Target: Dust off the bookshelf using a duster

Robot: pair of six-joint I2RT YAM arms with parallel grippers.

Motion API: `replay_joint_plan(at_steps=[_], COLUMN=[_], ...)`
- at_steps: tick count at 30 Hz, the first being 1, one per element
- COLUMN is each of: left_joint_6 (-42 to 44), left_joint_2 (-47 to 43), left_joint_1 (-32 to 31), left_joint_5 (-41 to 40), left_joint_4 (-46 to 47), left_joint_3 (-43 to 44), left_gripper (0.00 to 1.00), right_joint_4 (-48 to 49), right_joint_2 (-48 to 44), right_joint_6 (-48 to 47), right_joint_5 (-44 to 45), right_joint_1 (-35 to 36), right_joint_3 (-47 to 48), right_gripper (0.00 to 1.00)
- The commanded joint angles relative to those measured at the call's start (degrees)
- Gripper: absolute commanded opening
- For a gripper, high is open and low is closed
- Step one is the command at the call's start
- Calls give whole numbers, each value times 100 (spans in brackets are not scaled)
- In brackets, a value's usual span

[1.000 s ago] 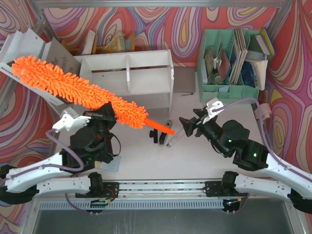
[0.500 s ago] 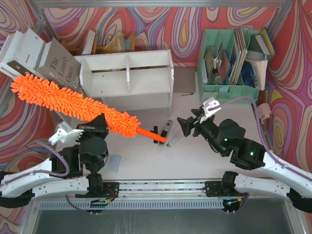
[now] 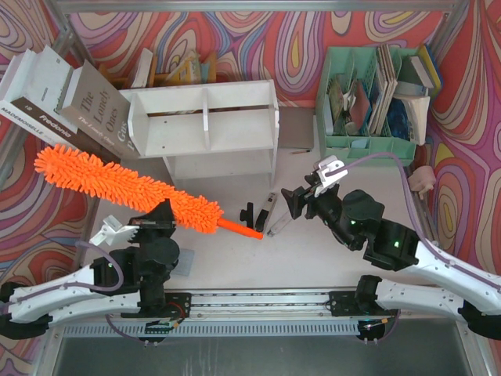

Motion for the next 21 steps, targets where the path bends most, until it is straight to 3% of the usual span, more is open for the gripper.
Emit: replay_joint_plan(at_steps=[1, 21], left_joint_6=[-459, -963], left_joint_2=[-317, -1474], left_joint_1=[-8, 0], left_joint_5=[-665, -613], left_joint_4=[-223, -335], left_joint_3=[-297, -1992], left_gripper=[0, 0], right_joint_4=[105, 23], right_joint_2=[26, 191], right_joint_6=[63, 280], right_joint_5=[143, 137], right_joint_1=[-2, -8], right_joint_3=[101, 37], right_gripper=[63, 64])
